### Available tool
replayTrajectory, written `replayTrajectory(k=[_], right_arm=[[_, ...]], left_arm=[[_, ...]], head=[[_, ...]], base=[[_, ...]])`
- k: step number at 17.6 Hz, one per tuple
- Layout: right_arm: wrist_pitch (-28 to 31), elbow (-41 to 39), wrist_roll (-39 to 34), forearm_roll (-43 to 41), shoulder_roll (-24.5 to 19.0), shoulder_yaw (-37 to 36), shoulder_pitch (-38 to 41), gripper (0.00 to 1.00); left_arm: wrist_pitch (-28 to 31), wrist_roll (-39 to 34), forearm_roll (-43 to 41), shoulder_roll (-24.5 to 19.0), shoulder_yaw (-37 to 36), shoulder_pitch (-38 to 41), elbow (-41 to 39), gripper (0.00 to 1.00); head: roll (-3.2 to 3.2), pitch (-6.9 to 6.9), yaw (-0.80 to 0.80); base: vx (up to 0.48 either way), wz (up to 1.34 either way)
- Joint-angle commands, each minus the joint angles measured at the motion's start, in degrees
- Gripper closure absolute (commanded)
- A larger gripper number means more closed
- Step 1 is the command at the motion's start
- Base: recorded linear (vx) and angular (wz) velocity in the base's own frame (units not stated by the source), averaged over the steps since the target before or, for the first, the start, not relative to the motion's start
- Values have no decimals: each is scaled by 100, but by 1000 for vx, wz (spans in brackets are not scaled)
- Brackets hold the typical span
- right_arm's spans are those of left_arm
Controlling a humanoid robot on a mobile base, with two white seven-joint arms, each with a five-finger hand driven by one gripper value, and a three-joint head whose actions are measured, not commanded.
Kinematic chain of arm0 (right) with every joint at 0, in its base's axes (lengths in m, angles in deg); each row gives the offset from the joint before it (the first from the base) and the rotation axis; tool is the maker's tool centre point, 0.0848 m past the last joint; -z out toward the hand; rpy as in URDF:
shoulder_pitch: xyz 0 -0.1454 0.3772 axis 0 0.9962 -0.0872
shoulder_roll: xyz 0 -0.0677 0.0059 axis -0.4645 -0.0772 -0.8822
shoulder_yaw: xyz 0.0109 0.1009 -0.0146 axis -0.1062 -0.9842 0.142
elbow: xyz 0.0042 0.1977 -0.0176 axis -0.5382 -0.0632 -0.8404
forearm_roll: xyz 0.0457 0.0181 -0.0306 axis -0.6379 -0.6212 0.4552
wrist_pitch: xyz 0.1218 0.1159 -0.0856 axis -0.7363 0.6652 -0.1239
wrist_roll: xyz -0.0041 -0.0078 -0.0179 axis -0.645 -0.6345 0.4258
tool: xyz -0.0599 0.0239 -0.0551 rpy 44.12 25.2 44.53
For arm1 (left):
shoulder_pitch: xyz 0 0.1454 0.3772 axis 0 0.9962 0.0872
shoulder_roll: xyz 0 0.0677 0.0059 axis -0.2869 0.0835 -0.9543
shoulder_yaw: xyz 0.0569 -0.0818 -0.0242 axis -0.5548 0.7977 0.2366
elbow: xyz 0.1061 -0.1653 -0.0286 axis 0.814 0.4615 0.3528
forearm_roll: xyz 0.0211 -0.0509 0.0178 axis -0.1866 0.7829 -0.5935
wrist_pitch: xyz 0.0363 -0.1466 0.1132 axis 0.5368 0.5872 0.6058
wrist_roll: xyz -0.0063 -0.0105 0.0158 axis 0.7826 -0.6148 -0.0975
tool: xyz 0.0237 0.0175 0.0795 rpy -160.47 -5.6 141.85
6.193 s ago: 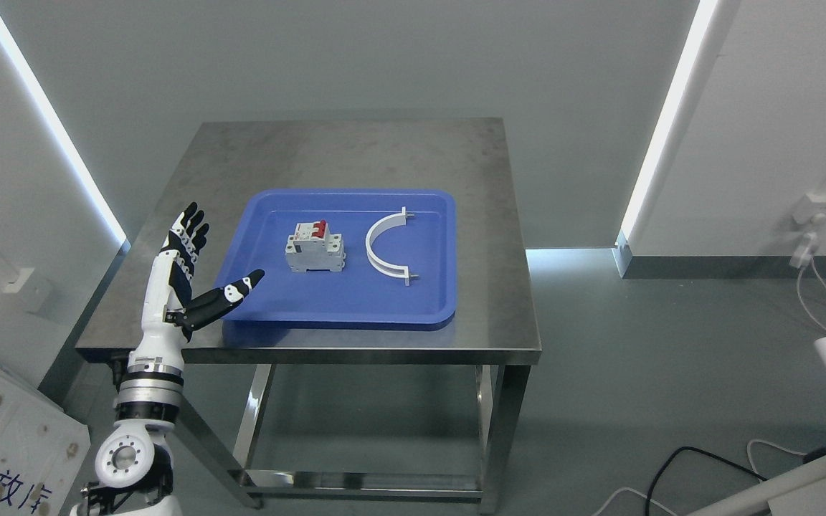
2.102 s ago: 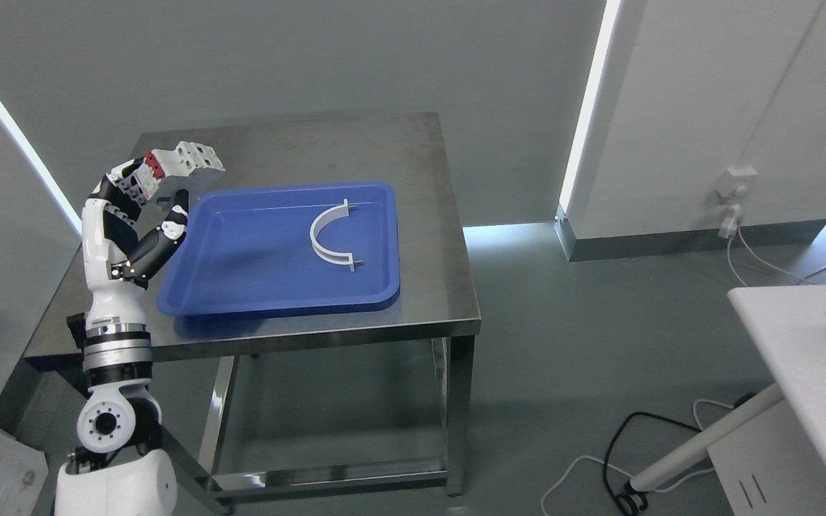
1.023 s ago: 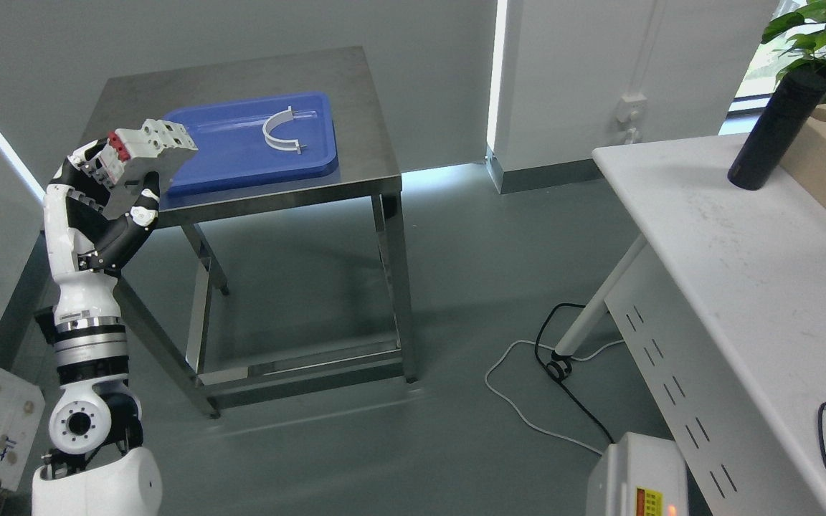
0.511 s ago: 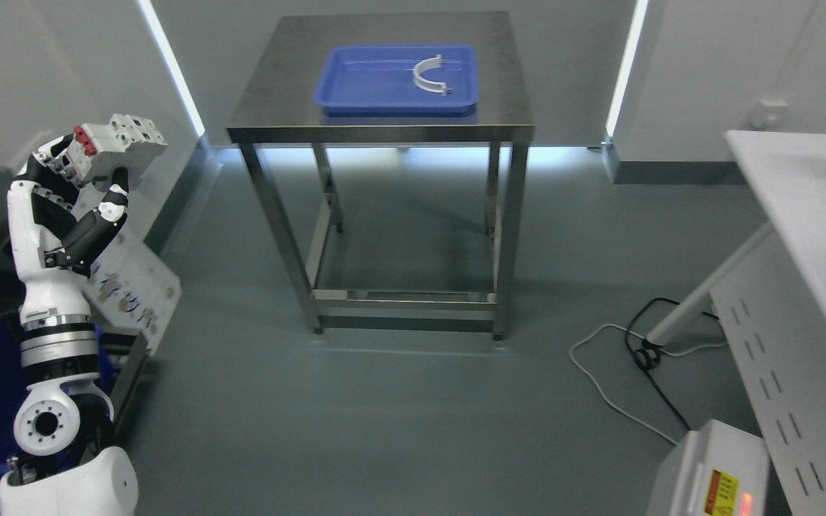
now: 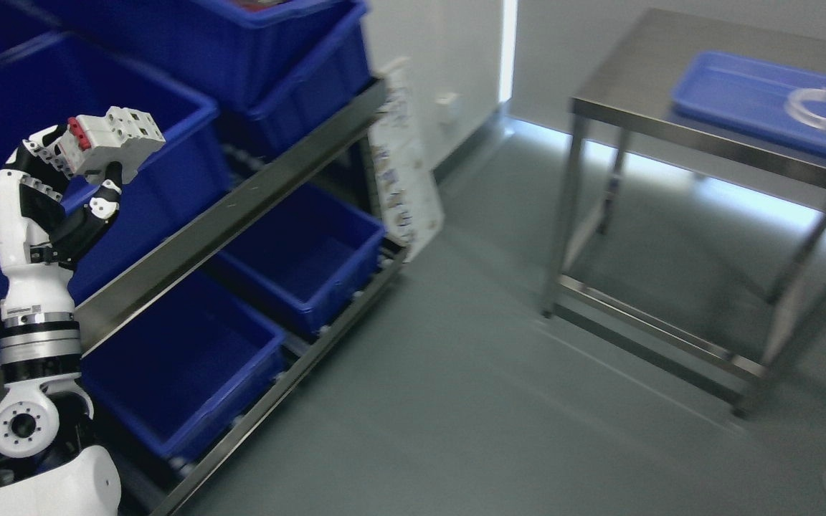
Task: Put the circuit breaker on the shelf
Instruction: 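Hold the breaker in the left hand while turning toward the bin rack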
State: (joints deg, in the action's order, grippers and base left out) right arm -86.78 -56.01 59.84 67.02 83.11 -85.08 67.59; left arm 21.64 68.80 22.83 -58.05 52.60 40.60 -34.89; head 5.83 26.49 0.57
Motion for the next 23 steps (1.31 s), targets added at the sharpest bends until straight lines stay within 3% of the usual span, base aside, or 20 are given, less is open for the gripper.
replayTrajectory(k=[1,6,12,18,23], right_arm=[[316,0,-3,0,100,114,1,0],[316,0,-3,0,100,114,1,0],[316,0,-3,0,100,114,1,0],[316,0,-3,0,100,114,1,0],[316,0,-3,0,100,114,1,0]], left_arm=[[261,341,-70,-569,62,-137,-57,91],[780,1098,-140,-1246,-61,-304,83,91],[1000,1668,-1018,-2239,-957,-1208,1145,91],[1001,2030,-2721,-2380,-1563,-2623,3394,90],[983,2092,-3471,-2398,-1591,-2634,3871,89]], head=[[0,0,0],[0,0,0],[0,-2,0],[0,-2,0],[0,-2,0]], base=[[-41,1461],[17,1424],[133,687],[175,32],[182,-157]])
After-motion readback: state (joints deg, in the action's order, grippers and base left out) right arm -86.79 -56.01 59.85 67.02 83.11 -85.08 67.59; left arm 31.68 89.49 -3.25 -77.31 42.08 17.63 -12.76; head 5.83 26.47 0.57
